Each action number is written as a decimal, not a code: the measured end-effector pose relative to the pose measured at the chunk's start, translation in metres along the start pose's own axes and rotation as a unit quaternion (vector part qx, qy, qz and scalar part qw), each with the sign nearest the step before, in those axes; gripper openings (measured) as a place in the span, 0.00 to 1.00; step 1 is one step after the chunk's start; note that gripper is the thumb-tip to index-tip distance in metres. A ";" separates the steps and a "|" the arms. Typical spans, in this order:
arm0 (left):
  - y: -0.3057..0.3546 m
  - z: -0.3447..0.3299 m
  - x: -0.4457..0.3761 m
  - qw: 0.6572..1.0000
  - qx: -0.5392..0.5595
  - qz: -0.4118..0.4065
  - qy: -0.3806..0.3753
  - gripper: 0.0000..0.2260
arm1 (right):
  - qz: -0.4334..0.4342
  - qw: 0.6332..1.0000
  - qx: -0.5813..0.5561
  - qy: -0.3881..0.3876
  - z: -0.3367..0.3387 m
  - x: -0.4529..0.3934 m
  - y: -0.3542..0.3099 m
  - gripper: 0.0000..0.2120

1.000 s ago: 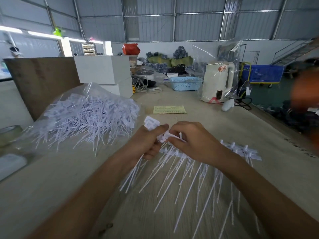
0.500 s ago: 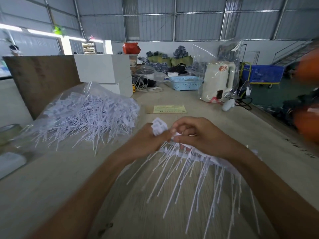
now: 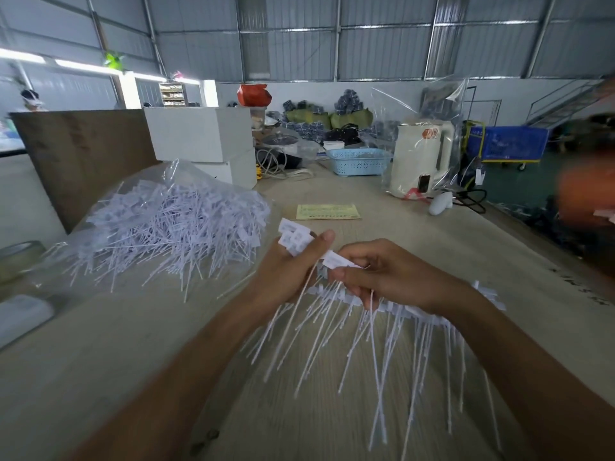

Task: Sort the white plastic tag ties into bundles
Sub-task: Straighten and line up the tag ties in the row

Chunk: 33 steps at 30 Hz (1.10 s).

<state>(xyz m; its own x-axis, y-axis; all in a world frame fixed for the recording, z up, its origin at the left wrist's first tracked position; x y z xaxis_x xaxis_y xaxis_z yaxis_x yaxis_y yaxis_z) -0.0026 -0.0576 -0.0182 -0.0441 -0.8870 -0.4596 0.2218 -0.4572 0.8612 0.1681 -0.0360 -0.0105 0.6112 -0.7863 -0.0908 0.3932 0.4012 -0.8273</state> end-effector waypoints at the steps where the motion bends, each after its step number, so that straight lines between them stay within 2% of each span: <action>1: 0.000 0.000 -0.001 1.000 0.002 0.005 0.013 0.16 | 0.001 1.000 0.000 0.004 0.000 0.000 -0.001 0.10; 3: -0.001 0.000 -0.001 0.999 0.007 0.025 0.034 0.15 | 0.022 0.998 0.032 0.040 0.001 -0.001 -0.004 0.12; 5: -0.002 -0.001 0.000 0.996 0.019 0.072 0.047 0.16 | 0.067 0.985 0.122 0.099 0.000 -0.001 -0.009 0.14; 9: -0.006 0.000 0.002 0.985 0.046 0.164 0.005 0.16 | 0.101 0.902 0.387 0.162 -0.004 0.000 -0.017 0.19; 11: -0.008 0.005 0.001 0.981 0.034 0.187 -0.040 0.15 | 0.103 0.878 0.439 0.160 -0.007 0.000 -0.018 0.16; 12: -0.008 0.009 0.000 0.979 0.026 0.192 -0.062 0.16 | 0.101 0.890 0.416 0.155 -0.007 0.000 -0.019 0.16; 13: -0.008 0.013 -0.001 0.977 0.020 0.193 -0.084 0.16 | 0.097 0.922 0.349 0.140 -0.006 0.000 -0.019 0.16; 15: -0.009 0.020 -0.003 0.974 0.012 0.179 -0.138 0.18 | 0.084 0.980 0.168 0.064 -0.001 0.001 -0.018 0.15; 17: -0.009 0.019 0.000 0.964 0.018 0.149 -0.220 0.19 | 0.062 0.995 0.070 -0.046 0.004 0.006 -0.016 0.10; 19: -0.008 0.017 0.002 0.942 0.118 0.117 -0.293 0.19 | 0.042 0.991 0.045 -0.123 0.012 0.013 -0.011 0.08; 20: -0.006 0.018 0.002 0.928 0.181 0.110 -0.306 0.19 | 0.035 0.988 0.038 -0.145 0.015 0.016 -0.008 0.09; 21: -0.005 0.022 0.000 0.924 0.215 0.106 -0.298 0.20 | 0.029 0.987 0.027 -0.158 0.017 0.018 -0.005 0.09; 22: -0.005 0.025 -0.003 0.937 0.202 0.103 -0.267 0.21 | 0.026 0.986 0.012 -0.163 0.018 0.019 -0.003 0.10; 24: -0.010 0.028 -0.008 0.978 0.091 0.086 -0.165 0.28 | 0.020 0.986 -0.020 -0.166 0.015 0.018 -0.003 0.10; 26: -0.012 0.021 -0.008 0.992 0.037 0.062 -0.107 0.31 | 0.023 0.987 -0.016 -0.158 0.010 0.013 -0.004 0.09; 29: -0.012 0.005 -0.002 0.990 0.040 0.072 -0.118 0.24 | 0.011 0.995 -0.033 -0.089 0.004 0.005 -0.003 0.06; 31: -0.011 0.001 -0.001 0.988 0.045 0.093 -0.110 0.25 | -0.003 0.997 -0.066 -0.048 0.001 0.002 -0.001 0.09; 33: -0.013 -0.002 -0.001 0.989 0.043 0.082 -0.114 0.28 | -0.015 0.997 -0.070 -0.021 0.001 0.001 0.002 0.11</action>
<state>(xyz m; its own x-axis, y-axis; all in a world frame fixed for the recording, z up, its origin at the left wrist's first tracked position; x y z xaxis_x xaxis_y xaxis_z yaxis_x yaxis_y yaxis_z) -0.0031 -0.0512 -0.0294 -0.2344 -0.9366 -0.2606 0.1617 -0.3019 0.9395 0.1701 -0.0354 -0.0111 0.6300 -0.7754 -0.0446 0.3133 0.3063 -0.8989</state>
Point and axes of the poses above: each hand's wrist, its own x-axis away from the middle knuckle, its own z-axis out of the back of the hand, y = z × x, the point moved 3 cm from there along -x, towards the middle knuckle, and after that the axes turned 8 degrees about -z, right-handed, at the moved point
